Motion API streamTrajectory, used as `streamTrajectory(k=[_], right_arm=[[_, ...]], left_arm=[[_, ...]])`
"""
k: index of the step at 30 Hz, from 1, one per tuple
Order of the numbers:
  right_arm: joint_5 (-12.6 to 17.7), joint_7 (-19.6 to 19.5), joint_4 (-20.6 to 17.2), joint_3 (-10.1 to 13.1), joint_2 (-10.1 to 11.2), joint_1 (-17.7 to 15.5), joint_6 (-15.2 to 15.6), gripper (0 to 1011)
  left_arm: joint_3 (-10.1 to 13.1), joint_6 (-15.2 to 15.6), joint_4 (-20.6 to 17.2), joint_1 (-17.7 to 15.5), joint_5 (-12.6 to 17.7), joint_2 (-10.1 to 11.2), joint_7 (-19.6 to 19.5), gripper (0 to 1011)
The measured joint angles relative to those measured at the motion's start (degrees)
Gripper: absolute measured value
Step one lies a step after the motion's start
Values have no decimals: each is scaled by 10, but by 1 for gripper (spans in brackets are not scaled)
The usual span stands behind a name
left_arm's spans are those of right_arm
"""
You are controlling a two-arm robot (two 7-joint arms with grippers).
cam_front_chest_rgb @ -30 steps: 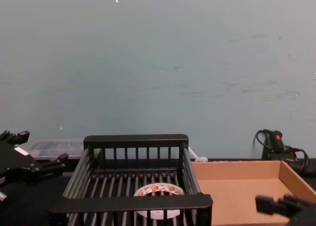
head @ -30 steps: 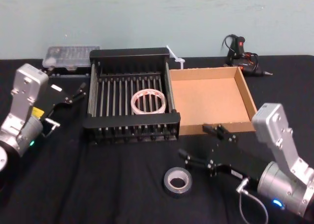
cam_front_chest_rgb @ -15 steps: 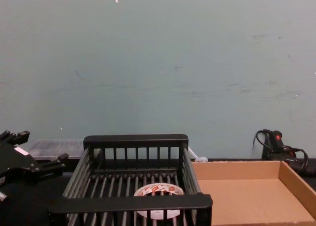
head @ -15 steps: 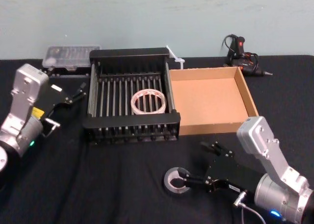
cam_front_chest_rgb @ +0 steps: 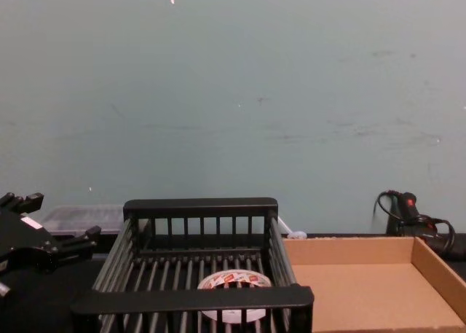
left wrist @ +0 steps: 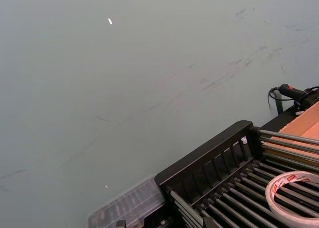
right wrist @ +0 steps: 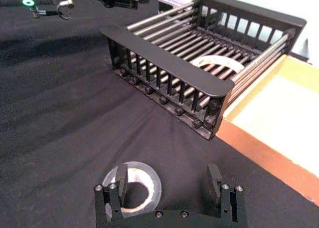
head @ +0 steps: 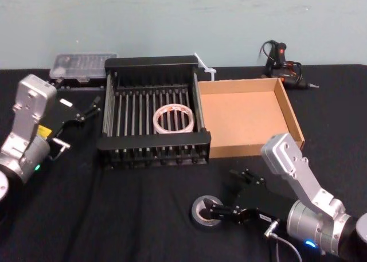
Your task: Pick up the white tape and place it into the black box , Pick up the silver tape and place it into the brown box.
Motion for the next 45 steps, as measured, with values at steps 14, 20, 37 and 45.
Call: streamTrajectory(k=[14, 20, 37, 45], right_arm=[[-9, 3, 18, -13, -7, 15, 28, 1002], [-14, 4, 23, -14, -9, 17, 32, 1002], [-21, 6, 38, -17, -21, 29, 37, 1000], [-23, 7, 45, -19, -26, 36, 41, 1000]], left_arm=[[0, 0, 0, 0, 0, 0, 0, 1001], [0, 0, 0, 0, 0, 0, 0, 1001], [0, 0, 0, 0, 0, 0, 0, 1001], [0, 0, 0, 0, 0, 0, 0, 1001]])
